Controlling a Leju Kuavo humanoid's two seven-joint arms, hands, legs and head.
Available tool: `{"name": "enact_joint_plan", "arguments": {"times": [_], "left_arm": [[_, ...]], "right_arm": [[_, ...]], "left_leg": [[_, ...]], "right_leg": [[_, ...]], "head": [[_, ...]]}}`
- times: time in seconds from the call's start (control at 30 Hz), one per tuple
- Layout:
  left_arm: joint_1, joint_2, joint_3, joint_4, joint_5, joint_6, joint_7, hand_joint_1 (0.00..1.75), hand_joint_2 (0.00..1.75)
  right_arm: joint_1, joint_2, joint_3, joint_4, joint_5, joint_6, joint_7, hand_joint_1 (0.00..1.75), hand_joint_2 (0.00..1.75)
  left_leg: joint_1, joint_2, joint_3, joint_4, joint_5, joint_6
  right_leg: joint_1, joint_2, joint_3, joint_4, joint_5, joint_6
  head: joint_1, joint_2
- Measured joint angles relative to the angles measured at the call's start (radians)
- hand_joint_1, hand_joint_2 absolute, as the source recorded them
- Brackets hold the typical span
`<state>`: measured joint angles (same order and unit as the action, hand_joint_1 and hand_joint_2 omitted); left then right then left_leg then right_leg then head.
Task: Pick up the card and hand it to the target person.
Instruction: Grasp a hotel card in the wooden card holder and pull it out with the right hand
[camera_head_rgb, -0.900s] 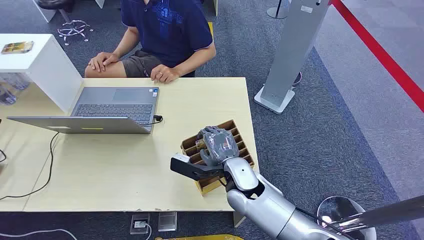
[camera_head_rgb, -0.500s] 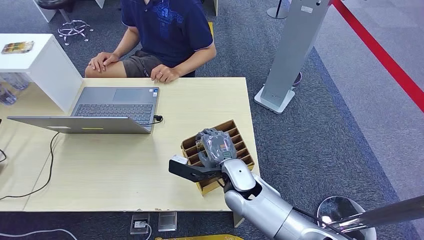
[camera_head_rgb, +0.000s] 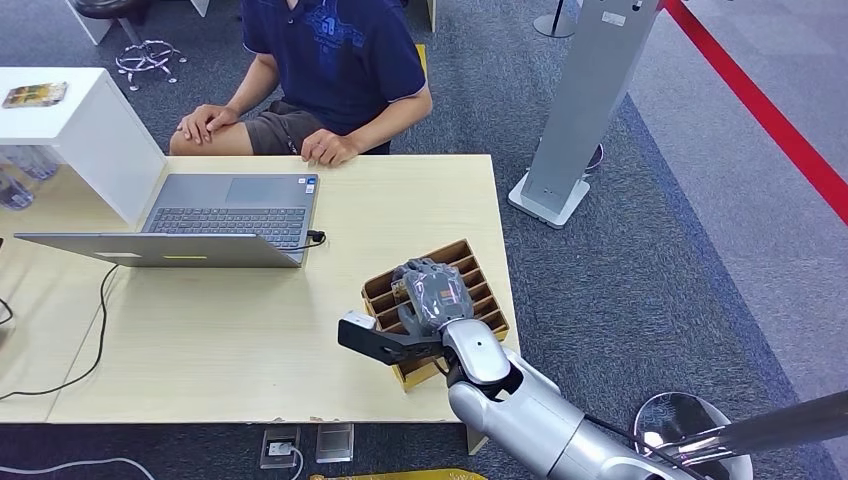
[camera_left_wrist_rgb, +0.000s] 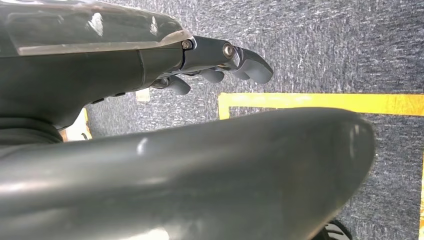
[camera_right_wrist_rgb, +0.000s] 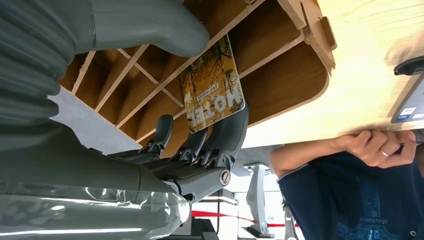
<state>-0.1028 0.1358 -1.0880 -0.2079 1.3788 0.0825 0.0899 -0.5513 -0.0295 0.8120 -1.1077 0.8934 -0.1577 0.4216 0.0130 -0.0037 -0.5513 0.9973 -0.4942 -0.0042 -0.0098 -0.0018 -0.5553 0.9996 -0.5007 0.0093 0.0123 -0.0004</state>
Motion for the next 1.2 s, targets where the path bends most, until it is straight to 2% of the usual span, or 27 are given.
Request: {"name": "enact_joint_plan", "arguments": {"times": [0.9, 0.97, 1.13, 1.2], "left_arm": [[0.000, 0.000, 0.000, 0.000, -0.020, -0.008, -0.002, 0.00, 0.00], [0.000, 0.000, 0.000, 0.000, -0.020, -0.008, -0.002, 0.00, 0.00], [0.000, 0.000, 0.000, 0.000, -0.020, -0.008, -0.002, 0.00, 0.00], [0.000, 0.000, 0.000, 0.000, -0.020, -0.008, -0.002, 0.00, 0.00]], "right_arm": [[0.013, -0.019, -0.015, -0.027, 0.031, -0.009, 0.006, 0.86, 1.75], [0.014, -0.020, -0.015, -0.030, 0.031, -0.009, 0.006, 0.89, 1.75], [0.015, -0.023, -0.016, -0.032, 0.031, -0.009, 0.006, 1.34, 1.75], [0.015, -0.024, -0.017, -0.034, 0.031, -0.009, 0.006, 1.35, 1.75]], "left_leg": [[0.000, 0.000, 0.000, 0.000, 0.000, 0.000], [0.000, 0.000, 0.000, 0.000, 0.000, 0.000], [0.000, 0.000, 0.000, 0.000, 0.000, 0.000], [0.000, 0.000, 0.000, 0.000, 0.000, 0.000]], "right_leg": [[0.000, 0.000, 0.000, 0.000, 0.000, 0.000], [0.000, 0.000, 0.000, 0.000, 0.000, 0.000], [0.000, 0.000, 0.000, 0.000, 0.000, 0.000], [0.000, 0.000, 0.000, 0.000, 0.000, 0.000]], "head": [[0.000, 0.000], [-0.001, 0.000], [0.000, 0.000], [0.000, 0.000]]}}
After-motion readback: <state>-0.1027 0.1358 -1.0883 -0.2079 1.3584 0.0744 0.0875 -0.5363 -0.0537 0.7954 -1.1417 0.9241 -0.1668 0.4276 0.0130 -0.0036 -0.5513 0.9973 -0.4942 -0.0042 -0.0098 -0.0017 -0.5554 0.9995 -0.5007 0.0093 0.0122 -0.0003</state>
